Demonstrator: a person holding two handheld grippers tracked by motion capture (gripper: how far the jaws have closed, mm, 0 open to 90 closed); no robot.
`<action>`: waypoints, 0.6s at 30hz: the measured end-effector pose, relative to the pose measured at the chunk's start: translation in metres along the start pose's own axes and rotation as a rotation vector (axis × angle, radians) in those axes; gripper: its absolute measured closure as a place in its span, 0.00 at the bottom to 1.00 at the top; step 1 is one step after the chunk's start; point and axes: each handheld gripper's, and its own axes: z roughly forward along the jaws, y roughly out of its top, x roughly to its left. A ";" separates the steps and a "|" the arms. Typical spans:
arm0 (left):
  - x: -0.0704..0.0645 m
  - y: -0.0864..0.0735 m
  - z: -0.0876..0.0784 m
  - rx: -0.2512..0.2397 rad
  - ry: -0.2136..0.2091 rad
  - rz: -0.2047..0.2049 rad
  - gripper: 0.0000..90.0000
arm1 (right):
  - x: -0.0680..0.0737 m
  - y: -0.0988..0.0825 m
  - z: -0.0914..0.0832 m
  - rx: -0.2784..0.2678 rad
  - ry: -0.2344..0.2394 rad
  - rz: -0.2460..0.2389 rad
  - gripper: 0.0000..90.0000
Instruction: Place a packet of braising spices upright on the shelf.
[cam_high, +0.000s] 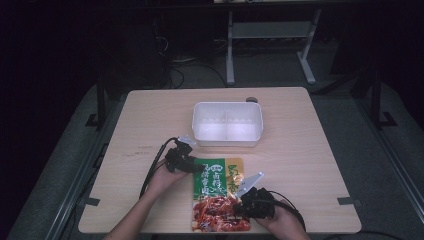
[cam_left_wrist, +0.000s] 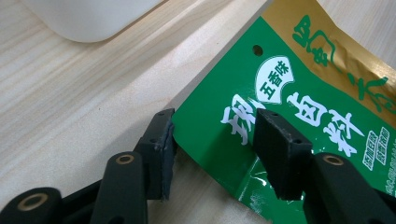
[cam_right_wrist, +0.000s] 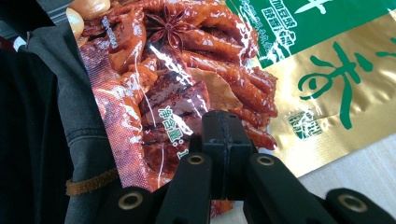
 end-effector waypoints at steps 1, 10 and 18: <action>0.001 0.000 -0.001 -0.002 -0.003 0.001 0.61 | 0.000 0.000 0.000 0.000 0.000 0.001 1.00; -0.006 0.001 -0.010 -0.008 -0.076 0.055 0.75 | -0.002 0.000 0.000 -0.006 0.008 0.009 1.00; -0.006 0.003 -0.006 0.036 -0.050 0.088 0.78 | -0.001 0.000 0.000 -0.007 0.006 0.008 1.00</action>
